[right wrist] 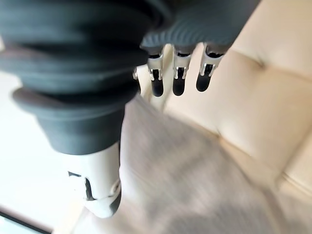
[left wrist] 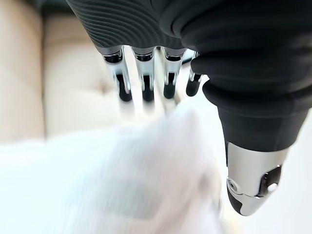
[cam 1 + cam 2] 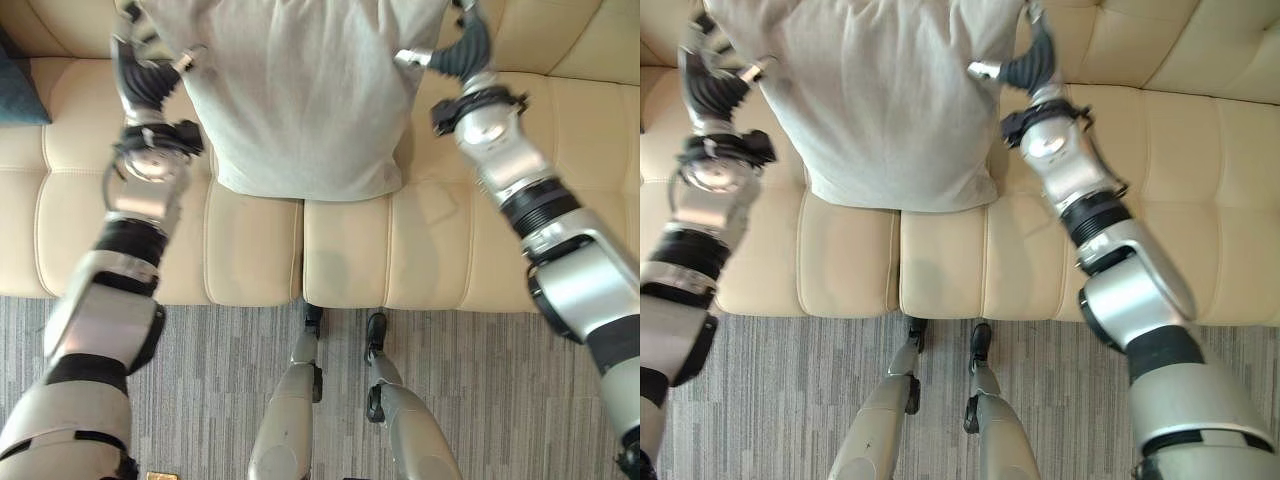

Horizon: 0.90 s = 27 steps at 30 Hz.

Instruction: Pick up all the scattered cushions and arrange them neatly on the sofa.

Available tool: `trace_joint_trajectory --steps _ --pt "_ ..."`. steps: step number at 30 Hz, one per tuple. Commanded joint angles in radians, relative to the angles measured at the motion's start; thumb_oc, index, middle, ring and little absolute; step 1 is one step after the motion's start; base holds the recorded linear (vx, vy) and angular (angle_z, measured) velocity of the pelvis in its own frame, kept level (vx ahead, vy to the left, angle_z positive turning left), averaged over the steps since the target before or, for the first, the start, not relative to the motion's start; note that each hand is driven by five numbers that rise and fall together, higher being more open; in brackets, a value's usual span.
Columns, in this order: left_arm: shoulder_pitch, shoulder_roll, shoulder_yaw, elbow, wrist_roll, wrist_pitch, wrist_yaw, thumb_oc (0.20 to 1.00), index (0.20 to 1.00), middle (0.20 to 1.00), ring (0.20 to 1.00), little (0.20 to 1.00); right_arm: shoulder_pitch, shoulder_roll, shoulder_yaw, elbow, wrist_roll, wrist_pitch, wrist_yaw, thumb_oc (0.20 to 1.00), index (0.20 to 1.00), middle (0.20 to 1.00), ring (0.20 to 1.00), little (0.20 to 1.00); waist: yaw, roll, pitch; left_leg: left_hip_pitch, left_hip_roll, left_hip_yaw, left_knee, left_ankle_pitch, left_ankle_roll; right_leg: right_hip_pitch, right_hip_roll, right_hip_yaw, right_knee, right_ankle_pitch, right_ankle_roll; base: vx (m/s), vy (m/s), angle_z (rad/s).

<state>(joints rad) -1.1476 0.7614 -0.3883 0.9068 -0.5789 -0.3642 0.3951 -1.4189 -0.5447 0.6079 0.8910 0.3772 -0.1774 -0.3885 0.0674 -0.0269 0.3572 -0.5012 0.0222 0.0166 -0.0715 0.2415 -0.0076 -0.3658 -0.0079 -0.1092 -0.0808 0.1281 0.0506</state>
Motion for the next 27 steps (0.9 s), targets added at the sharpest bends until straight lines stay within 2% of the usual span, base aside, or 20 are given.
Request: trace_joint_trajectory --steps 1,2,3,7,8,10,12,13,18,19,22,23,27 --pt "0.002 -0.003 -0.017 -0.042 -0.033 -0.059 -0.060 1.000 1.000 1.000 1.000 1.000 0.035 0.029 -0.020 -0.081 0.081 -0.091 0.011 1.000 1.000 1.000 1.000 1.000 0.004 -0.020 -0.092 0.099 -0.010 0.014 -0.016 -0.125 -0.081 -0.017 -0.083 0.035 -0.006 -0.015 0.129 0.05 -0.011 0.07" --pt "0.058 0.058 -0.001 -0.108 -0.013 -0.068 -0.080 1.000 1.000 1.000 1.000 1.000 0.077 -0.041 -0.030 -0.151 0.071 -0.102 0.019 1.000 1.000 1.000 1.000 1.000 0.001 -0.020 -0.101 0.113 -0.009 0.014 -0.016 -0.133 -0.082 -0.003 -0.082 0.033 -0.007 -0.020 0.130 0.00 0.000 0.00" --pt "0.107 0.083 0.021 -0.163 -0.013 -0.075 -0.091 1.000 1.000 1.000 1.000 1.000 0.108 -0.074 -0.045 -0.212 0.054 -0.108 0.013 1.000 1.000 1.000 1.000 1.000 -0.002 -0.023 -0.106 0.115 -0.008 0.015 -0.016 -0.132 -0.081 -0.002 -0.083 0.032 -0.007 -0.018 0.129 0.03 0.004 0.03" --pt "0.489 0.110 0.242 -0.443 0.066 -0.080 -0.097 1.000 1.000 1.000 1.000 1.000 0.446 -0.133 -0.237 -0.550 -0.064 -0.130 0.022 1.000 1.000 1.000 1.000 1.000 -0.015 -0.027 -0.133 0.165 -0.004 0.026 -0.016 -0.154 -0.074 0.041 -0.084 0.030 -0.007 -0.030 0.124 0.05 0.028 0.07" --pt "0.664 0.063 0.322 -0.506 0.108 -0.074 -0.117 1.000 1.000 1.000 1.000 1.000 0.640 -0.131 -0.311 -0.659 -0.112 -0.144 0.069 1.000 1.000 1.000 1.000 1.000 -0.026 -0.033 -0.151 0.196 -0.004 0.034 -0.016 -0.169 -0.067 0.069 -0.085 0.030 -0.007 -0.038 0.121 0.09 0.044 -0.04" --pt "0.887 -0.039 0.385 -0.543 0.182 -0.031 -0.156 1.000 1.000 1.000 1.000 1.000 0.910 -0.099 -0.388 -0.754 -0.151 -0.142 0.160 1.000 1.000 1.000 1.000 1.000 -0.039 -0.036 -0.171 0.249 -0.002 0.046 -0.016 -0.186 -0.058 0.118 -0.090 0.024 -0.007 -0.049 0.119 0.10 0.037 -0.06" --pt "1.021 -0.082 0.396 -0.538 0.294 0.002 -0.173 1.000 1.000 1.000 1.000 1.000 1.075 -0.077 -0.423 -0.759 -0.189 -0.134 0.207 1.000 1.000 1.000 1.000 1.000 -0.049 -0.037 -0.183 0.291 -0.001 0.053 -0.016 -0.198 -0.051 0.155 -0.094 0.024 -0.007 -0.058 0.121 0.06 0.044 -0.28" --pt "1.125 -0.130 0.405 -0.524 0.356 0.032 -0.208 1.000 1.000 1.000 1.000 1.000 1.214 -0.057 -0.450 -0.759 -0.241 -0.124 0.243 1.000 1.000 1.000 1.000 1.000 -0.060 -0.034 -0.198 0.331 -0.001 0.061 -0.016 -0.206 -0.046 0.194 -0.096 0.026 -0.005 -0.066 0.119 0.04 0.048 -0.33" --pt "1.228 -0.173 0.375 -0.459 0.459 0.056 -0.247 1.000 1.000 1.000 1.000 1.000 1.370 -0.013 -0.452 -0.682 -0.305 -0.114 0.281 1.000 1.000 1.000 1.000 1.000 -0.081 -0.025 -0.220 0.391 -0.001 0.069 -0.013 -0.221 -0.042 0.246 -0.102 0.028 0.007 -0.081 0.119 0.00 0.055 -0.13" --pt "1.279 -0.232 0.363 -0.377 0.503 0.083 -0.264 1.000 1.000 1.000 1.000 1.000 1.459 0.015 -0.443 -0.599 -0.366 -0.081 0.308 1.000 1.000 1.000 1.000 1.000 -0.097 -0.020 -0.248 0.438 -0.002 0.077 -0.012 -0.234 -0.037 0.283 -0.103 0.031 0.016 -0.091 0.119 0.00 0.061 -0.21" --pt "1.286 -0.253 0.354 -0.344 0.509 0.089 -0.268 1.000 1.000 1.000 1.000 1.000 1.480 0.025 -0.442 -0.565 -0.385 -0.073 0.301 1.000 1.000 1.000 1.000 1.000 -0.099 -0.019 -0.255 0.453 -0.003 0.082 -0.012 -0.239 -0.036 0.293 -0.104 0.034 0.016 -0.093 0.120 -0.01 0.069 -0.17" --pt "1.304 -0.290 0.342 -0.298 0.499 0.102 -0.266 1.000 1.000 1.000 1.000 1.000 1.499 0.046 -0.441 -0.499 -0.390 -0.050 0.296 1.000 1.000 1.000 1.000 1.000 -0.109 -0.020 -0.265 0.481 -0.008 0.093 -0.016 -0.250 -0.027 0.303 -0.103 0.054 0.015 -0.087 0.121 -0.04 0.082 -0.21" --pt "1.316 -0.308 0.340 -0.280 0.485 0.104 -0.247 1.000 1.000 1.000 1.000 1.000 1.493 0.061 -0.431 -0.450 -0.367 -0.039 0.292 1.000 1.000 1.000 1.000 1.000 -0.105 -0.026 -0.247 0.487 -0.012 0.106 -0.016 -0.254 -0.015 0.285 -0.101 0.081 0.025 -0.071 0.126 -0.12 0.061 -0.38"
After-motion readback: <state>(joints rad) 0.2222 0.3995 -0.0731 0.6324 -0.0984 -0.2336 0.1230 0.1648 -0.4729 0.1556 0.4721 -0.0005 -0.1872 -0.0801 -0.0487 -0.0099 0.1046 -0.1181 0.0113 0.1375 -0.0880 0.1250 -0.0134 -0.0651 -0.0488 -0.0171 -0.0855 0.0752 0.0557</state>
